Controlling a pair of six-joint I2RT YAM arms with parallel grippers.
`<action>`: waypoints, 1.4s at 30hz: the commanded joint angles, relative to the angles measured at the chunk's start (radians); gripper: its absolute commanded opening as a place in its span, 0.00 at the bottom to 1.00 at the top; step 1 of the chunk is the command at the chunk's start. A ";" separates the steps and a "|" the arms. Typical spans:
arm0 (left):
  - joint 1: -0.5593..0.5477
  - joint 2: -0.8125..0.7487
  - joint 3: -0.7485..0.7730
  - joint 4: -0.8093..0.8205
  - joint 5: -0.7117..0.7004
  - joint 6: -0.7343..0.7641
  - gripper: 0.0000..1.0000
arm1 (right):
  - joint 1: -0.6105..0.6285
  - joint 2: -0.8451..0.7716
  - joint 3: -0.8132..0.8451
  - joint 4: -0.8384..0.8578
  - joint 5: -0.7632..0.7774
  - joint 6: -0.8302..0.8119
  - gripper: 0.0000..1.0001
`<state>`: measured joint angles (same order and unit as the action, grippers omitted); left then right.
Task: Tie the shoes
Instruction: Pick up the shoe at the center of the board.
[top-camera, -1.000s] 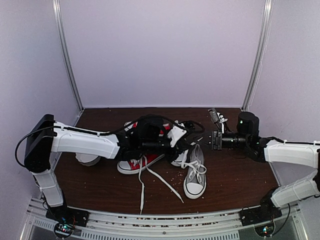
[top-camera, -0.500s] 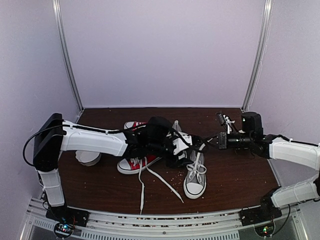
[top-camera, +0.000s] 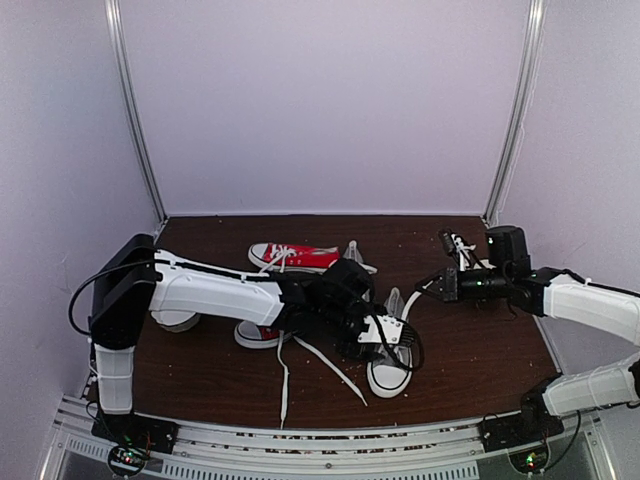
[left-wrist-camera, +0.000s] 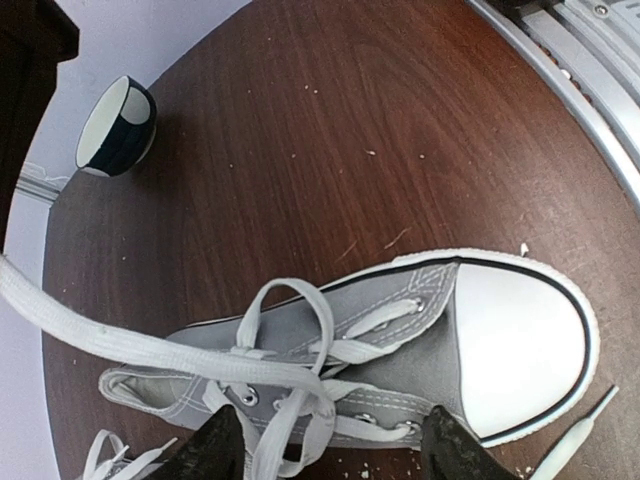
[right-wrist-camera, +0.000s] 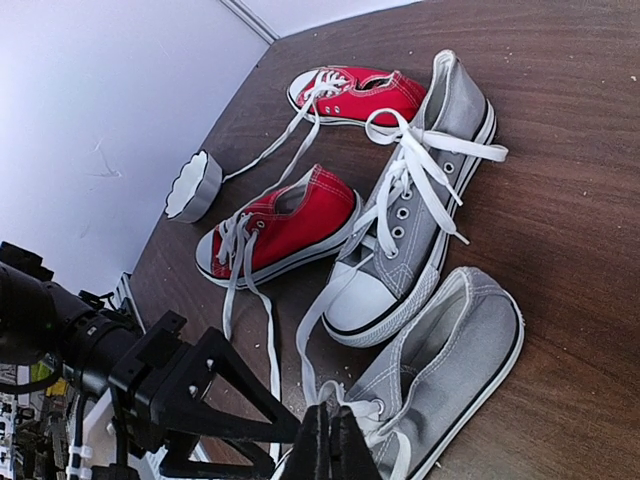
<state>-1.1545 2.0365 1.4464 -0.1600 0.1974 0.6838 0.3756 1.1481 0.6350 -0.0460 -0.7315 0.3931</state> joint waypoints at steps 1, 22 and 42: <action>-0.005 0.048 0.045 0.025 -0.077 0.049 0.59 | -0.010 -0.004 0.047 0.001 0.013 0.006 0.00; -0.019 0.051 0.049 0.069 -0.252 0.051 0.00 | -0.022 -0.003 0.085 -0.067 -0.003 -0.030 0.00; -0.019 0.081 0.116 -0.011 -0.155 0.038 0.38 | -0.069 -0.010 0.144 -0.120 0.046 -0.040 0.00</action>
<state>-1.1709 2.0895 1.5055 -0.1608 0.0555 0.7387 0.3195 1.1484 0.7357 -0.1471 -0.7078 0.3649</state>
